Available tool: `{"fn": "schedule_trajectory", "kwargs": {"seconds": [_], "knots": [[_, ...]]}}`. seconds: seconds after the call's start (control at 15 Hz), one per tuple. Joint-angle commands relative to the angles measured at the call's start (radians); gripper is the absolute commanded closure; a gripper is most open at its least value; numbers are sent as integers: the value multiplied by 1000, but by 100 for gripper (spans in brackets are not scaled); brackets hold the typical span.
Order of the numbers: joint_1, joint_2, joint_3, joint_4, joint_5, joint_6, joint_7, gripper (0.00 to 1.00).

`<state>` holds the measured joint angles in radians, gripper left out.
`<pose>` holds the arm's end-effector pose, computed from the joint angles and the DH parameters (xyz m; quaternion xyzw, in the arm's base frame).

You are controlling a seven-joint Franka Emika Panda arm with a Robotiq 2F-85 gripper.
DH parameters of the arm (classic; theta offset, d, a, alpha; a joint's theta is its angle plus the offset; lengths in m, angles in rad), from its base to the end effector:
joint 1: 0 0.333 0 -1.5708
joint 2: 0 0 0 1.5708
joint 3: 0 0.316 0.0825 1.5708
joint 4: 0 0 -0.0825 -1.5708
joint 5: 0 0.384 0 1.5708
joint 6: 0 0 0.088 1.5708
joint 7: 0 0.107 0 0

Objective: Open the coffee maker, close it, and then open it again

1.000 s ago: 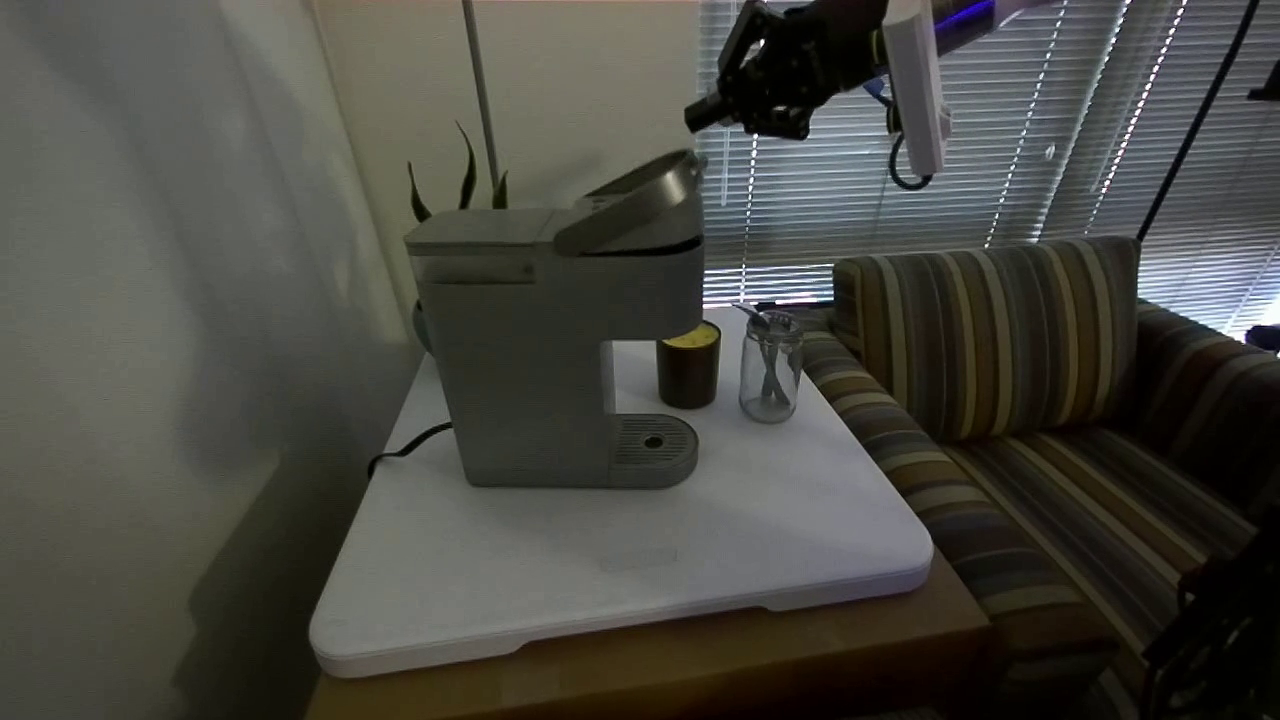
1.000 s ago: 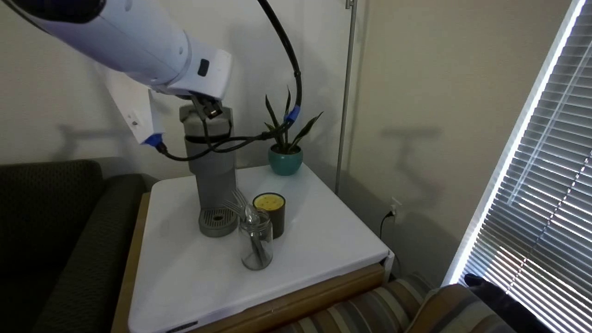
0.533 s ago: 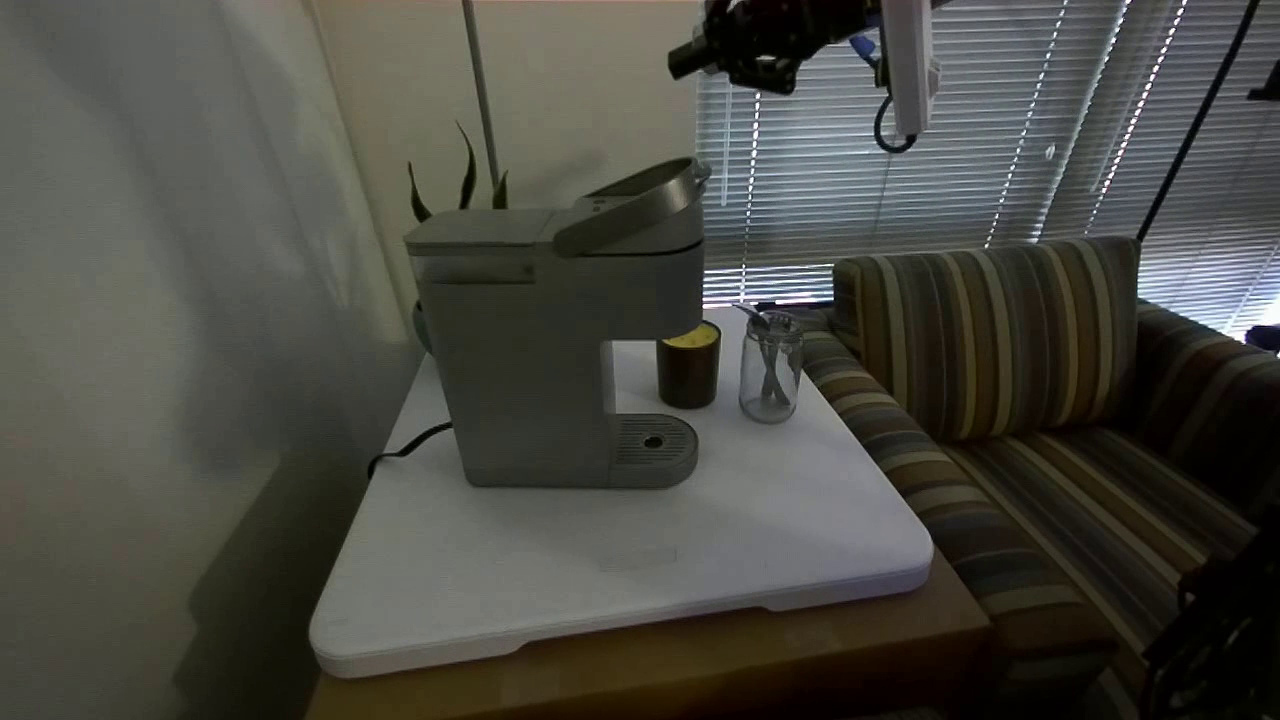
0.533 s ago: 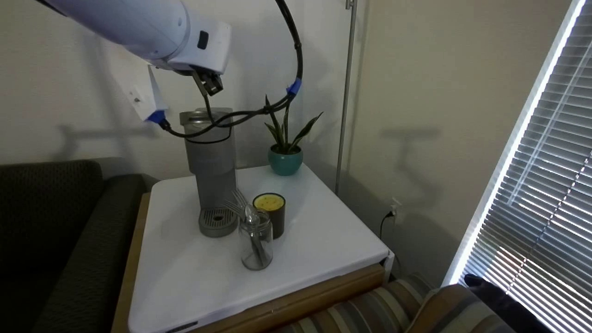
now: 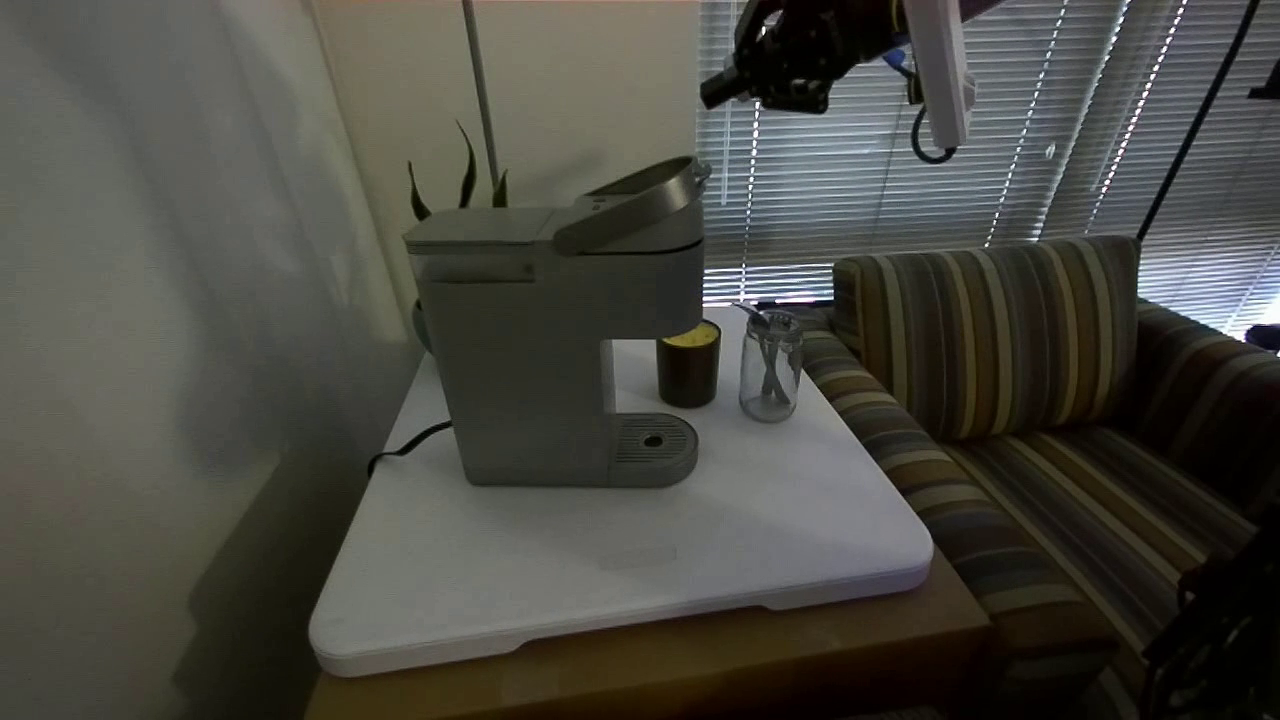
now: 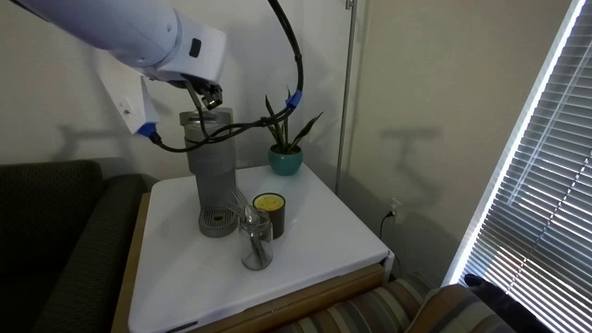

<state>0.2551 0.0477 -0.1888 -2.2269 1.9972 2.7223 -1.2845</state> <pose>0.5366 0.0024 0.3618 -0.8339 0.1929 -0.3885 0.3412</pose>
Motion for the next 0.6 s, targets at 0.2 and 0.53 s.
{"fn": "schedule_trajectory", "kwargs": {"seconds": [0.2,0.53], "knots": [[8,-62,6,-112,-35,84,50,100],[23,-18,10,-118,-33,28,93,100]]}}
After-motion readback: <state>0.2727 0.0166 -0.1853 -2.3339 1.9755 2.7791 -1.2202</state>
